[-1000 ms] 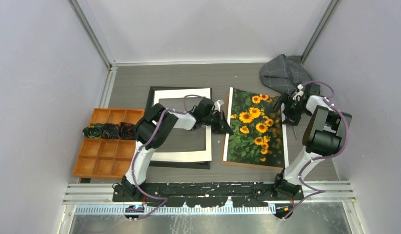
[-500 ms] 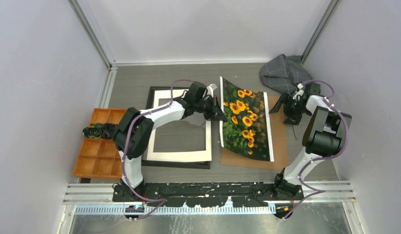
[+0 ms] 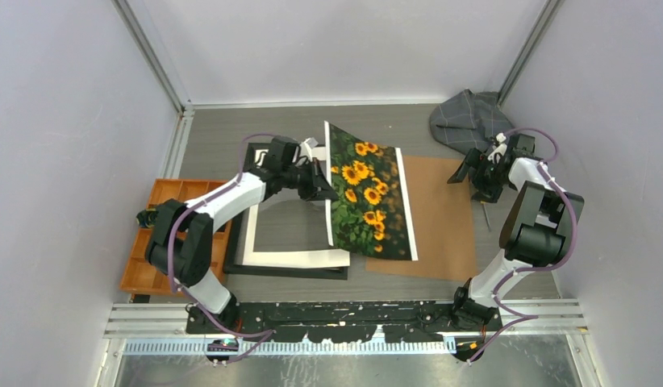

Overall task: Take the photo out of the frame
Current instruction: Place the photo in the photo frame.

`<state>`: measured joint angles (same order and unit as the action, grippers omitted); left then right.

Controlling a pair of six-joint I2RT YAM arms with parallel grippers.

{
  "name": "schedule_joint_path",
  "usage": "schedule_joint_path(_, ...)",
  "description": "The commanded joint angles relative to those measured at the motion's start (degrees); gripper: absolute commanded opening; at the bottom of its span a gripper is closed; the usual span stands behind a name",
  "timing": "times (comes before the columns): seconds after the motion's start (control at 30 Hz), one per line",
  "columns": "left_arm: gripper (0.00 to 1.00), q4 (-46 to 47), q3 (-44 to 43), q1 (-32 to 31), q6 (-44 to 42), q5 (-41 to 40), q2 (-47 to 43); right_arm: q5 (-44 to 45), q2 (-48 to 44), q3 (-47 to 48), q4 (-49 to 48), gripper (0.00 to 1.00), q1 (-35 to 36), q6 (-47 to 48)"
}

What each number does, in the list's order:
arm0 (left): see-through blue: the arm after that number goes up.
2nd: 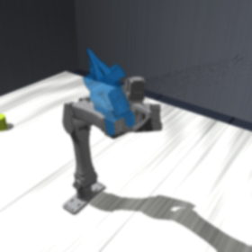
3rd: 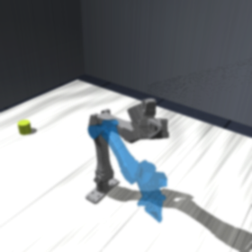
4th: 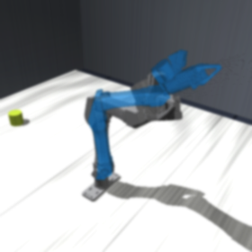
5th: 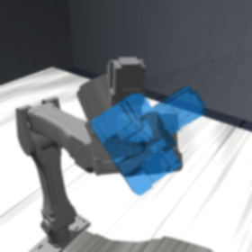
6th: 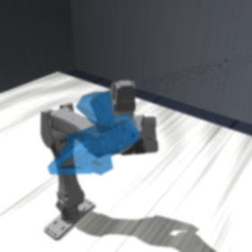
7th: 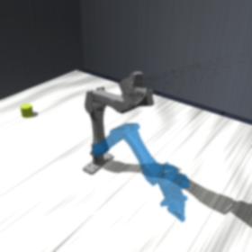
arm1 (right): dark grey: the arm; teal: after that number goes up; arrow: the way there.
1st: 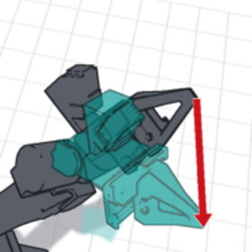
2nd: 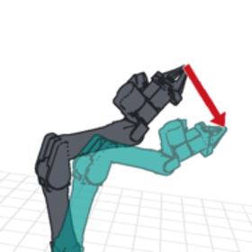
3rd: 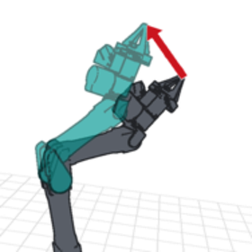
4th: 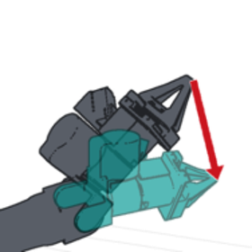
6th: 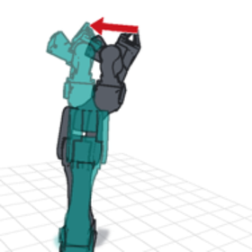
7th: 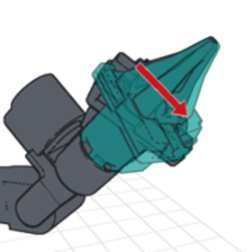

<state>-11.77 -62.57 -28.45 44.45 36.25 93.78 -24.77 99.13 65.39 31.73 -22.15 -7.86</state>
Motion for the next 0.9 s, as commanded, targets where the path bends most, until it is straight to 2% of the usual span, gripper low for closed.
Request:
schedule_joint_path(0.0,0.00,-0.8,2.5,1.8,-3.1,1.1,-3.4,-1.3,-2.3,0.5,-1.0,1.00,-0.2,-0.3)
schedule_joint_path(0.1,0.00,-2.3,3.2,2.2,-5.0,0.7,-3.9,-1.5,-2.3,0.5,-1.0,1.00,-0.2,-0.3)
schedule_joint_path(0.3,0.00,-11.0,1.0,4.5,-12.4,3.4,-3.8,-2.2,-3.2,0.2,-1.1,1.00,-0.2,-0.6)
schedule_joint_path(0.47,0.01,-10.5,3.5,6.6,-13.7,3.2,-5.2,-2.5,-2.8,0.4,-1.1,1.00,-0.2,-0.7)
schedule_joint_path(0.5,0.05,-10.2,4.0,6.7,-13.7,3.3,-5.3,-2.6,-2.8,0.3,-1.1,1.00,-0.2,-0.6)
schedule_joint_path(0.6,0.26,-9.2,5.4,6.9,-14.7,3.0,-6.2,-2.6,-2.8,0.3,-1.1,1.00,-0.2,-0.8)
schedule_joint_path(0.67,0.37,-9.8,5.6,7.0,-15.4,2.5,-6.6,-2.5,-2.9,0.3,-1.1,1.00,-0.2,-0.7)
schedule_joint_path(0.87,0.55,-12.6,5.8,8.9,-18.3,-0.1,-9.5,-1.4,-3.8,0.1,-1.1,1.00,-0.2,-0.8)
